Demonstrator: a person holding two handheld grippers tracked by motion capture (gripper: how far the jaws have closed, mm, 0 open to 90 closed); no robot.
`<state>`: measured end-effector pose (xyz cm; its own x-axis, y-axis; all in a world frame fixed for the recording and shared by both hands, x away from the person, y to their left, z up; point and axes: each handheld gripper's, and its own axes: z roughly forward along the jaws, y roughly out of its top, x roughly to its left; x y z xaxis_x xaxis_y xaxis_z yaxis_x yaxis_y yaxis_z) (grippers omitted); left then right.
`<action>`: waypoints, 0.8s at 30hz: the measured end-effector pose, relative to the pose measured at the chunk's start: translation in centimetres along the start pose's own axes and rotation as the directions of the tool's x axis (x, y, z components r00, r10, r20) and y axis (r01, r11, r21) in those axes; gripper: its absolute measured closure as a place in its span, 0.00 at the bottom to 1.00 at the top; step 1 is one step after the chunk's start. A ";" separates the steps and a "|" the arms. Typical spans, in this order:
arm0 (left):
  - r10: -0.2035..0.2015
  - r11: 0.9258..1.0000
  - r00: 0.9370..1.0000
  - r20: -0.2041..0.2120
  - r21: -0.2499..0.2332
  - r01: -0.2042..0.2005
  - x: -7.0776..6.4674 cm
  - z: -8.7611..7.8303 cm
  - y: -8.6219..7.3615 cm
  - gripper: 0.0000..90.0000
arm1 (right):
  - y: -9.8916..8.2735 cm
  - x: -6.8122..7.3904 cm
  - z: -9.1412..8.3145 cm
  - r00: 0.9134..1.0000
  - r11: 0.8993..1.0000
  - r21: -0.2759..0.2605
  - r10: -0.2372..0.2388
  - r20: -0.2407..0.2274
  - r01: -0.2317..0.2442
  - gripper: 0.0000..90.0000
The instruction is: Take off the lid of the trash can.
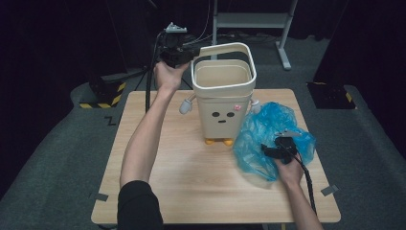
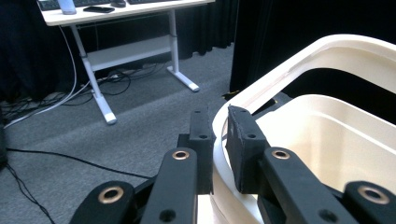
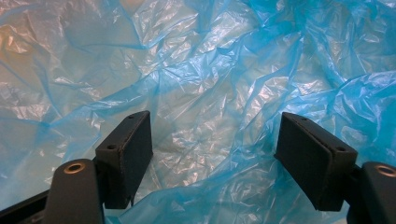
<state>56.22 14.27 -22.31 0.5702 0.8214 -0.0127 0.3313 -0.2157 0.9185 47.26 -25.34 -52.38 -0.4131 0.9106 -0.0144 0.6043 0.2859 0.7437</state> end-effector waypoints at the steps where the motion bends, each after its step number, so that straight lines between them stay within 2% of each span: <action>1: 0.000 1.000 1.000 -0.002 -0.002 0.000 0.0 -0.1 0.0 0.90 | 0.0 0.0 0.0 1.000 1.000 0.000 0.000 0.000 0.000 0.30; 24: 0.010 0.999 1.000 -0.007 -0.031 -0.010 0.3 -4.1 -0.2 0.90 | 0.0 0.0 0.0 1.000 1.000 0.001 0.002 -0.001 -0.002 0.30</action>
<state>53.26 16.74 -20.86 0.5686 0.8226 -0.0009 0.3016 -0.2074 0.9306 47.25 -25.32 -52.38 -0.4128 0.9108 -0.0125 0.6055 0.2846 0.7432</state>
